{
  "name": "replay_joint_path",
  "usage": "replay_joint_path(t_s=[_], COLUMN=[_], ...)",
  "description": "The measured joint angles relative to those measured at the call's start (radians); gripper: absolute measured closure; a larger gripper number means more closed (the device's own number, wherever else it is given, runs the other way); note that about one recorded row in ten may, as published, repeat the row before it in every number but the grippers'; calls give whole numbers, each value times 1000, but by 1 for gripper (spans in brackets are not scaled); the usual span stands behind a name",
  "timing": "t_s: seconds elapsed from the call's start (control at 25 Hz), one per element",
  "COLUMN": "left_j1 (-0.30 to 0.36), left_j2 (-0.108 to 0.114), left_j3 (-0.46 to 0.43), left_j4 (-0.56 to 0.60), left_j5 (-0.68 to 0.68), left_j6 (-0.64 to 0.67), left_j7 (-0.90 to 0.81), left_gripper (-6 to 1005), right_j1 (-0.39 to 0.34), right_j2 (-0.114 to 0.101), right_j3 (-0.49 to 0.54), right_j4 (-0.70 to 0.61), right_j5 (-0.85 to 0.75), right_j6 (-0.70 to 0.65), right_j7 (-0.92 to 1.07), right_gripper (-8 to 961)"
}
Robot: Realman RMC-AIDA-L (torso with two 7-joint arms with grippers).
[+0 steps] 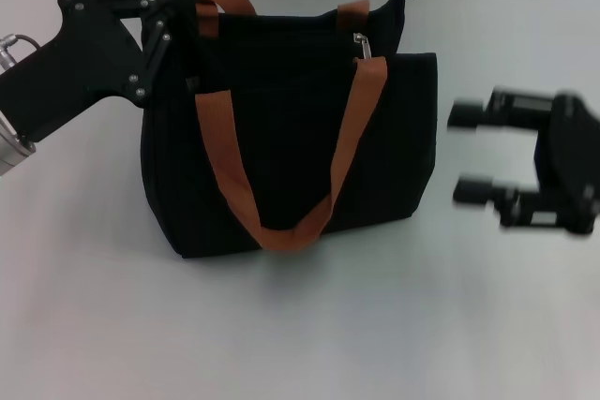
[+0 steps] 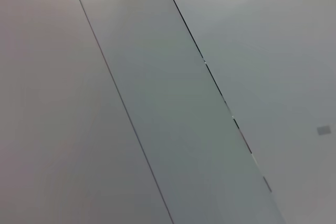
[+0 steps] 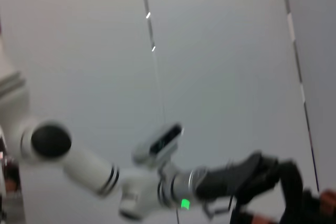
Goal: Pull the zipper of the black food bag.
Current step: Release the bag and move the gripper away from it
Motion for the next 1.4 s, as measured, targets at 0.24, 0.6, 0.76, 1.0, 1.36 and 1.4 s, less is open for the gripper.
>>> replay_joint_path(t_s=[0.24, 0.6, 0.76, 1.0, 1.36, 1.4], left_j1=[1, 0, 0, 1, 72, 72], left_j2=[0, -2, -2, -3, 49, 49], left_j3=[0, -4, -4, -14, 22, 22], left_j4=[0, -1, -9, -38, 251, 251], left_j5=[-2, -5, -6, -24, 81, 81], left_j6=[-16, -31, -36, -41, -5, -5], left_j7=[0, 0, 2, 13, -421, -421], left_gripper=[900, 870, 857, 836, 598, 565], right_j1=[-48, -51, -51, -51, -44, -44], right_j2=[49, 53, 53, 53, 52, 52], right_j3=[4, 7, 8, 10, 23, 23], right_j4=[23, 28, 28, 29, 31, 31], right_j5=[-151, -164, -163, -163, -163, -163], right_j6=[59, 63, 64, 67, 84, 84], right_j7=[-222, -229, -226, -215, -212, -212], right_gripper=[243, 243, 243, 243, 243, 243])
